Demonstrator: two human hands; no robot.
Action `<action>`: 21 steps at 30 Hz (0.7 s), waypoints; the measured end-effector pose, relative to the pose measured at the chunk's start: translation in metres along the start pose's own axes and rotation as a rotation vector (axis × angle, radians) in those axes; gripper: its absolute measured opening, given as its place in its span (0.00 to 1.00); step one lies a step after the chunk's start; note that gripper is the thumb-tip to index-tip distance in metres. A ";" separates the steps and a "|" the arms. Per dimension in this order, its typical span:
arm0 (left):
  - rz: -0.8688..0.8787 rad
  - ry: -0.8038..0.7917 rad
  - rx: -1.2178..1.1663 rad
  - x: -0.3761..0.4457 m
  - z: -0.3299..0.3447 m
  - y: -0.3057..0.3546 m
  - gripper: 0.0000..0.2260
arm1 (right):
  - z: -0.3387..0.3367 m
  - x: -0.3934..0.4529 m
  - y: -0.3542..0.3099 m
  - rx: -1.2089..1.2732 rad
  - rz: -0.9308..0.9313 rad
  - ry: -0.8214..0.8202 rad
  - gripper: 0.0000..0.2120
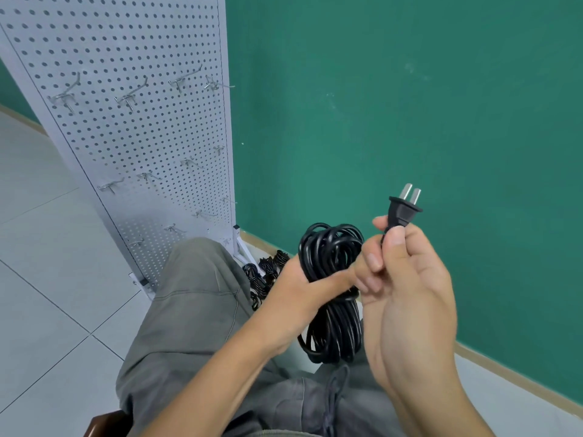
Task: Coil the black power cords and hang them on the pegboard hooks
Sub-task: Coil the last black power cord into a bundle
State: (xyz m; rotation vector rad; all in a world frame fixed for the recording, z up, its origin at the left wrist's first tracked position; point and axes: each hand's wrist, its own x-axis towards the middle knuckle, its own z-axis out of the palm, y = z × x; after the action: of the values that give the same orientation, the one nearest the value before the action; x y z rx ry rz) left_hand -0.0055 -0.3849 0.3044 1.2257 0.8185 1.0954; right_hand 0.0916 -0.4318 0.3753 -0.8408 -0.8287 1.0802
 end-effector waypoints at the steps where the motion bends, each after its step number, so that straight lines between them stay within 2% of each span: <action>1: 0.002 0.020 0.025 0.001 0.003 -0.003 0.05 | -0.001 0.002 0.000 -0.016 0.000 0.027 0.08; 5: -0.044 0.181 0.028 0.005 0.002 -0.014 0.15 | -0.021 0.020 -0.002 -0.146 0.026 0.089 0.09; 9: -0.092 0.250 0.025 0.005 -0.003 -0.022 0.15 | -0.050 0.043 -0.004 -0.156 0.108 0.122 0.08; 11: -0.092 0.257 0.030 0.005 -0.002 -0.024 0.18 | -0.061 0.052 -0.007 -0.145 0.131 0.125 0.08; 14: -0.072 0.265 0.057 0.007 0.001 -0.023 0.22 | -0.067 0.062 -0.016 -0.159 0.117 0.091 0.07; 17: -0.055 0.277 0.076 0.010 -0.008 -0.025 0.18 | -0.059 0.055 -0.019 -0.282 0.030 -0.045 0.06; 19: -0.049 0.286 0.058 0.013 -0.016 -0.027 0.15 | -0.052 0.043 -0.016 -0.427 -0.042 -0.131 0.09; 21: -0.046 0.283 0.054 0.014 -0.020 -0.029 0.16 | -0.044 0.029 -0.012 -0.514 -0.112 -0.128 0.09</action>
State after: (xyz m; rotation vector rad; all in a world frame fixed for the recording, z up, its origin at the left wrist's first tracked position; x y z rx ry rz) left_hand -0.0144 -0.3646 0.2731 1.1048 1.0923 1.2329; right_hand 0.1421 -0.4146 0.3706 -1.1433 -1.2762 0.8360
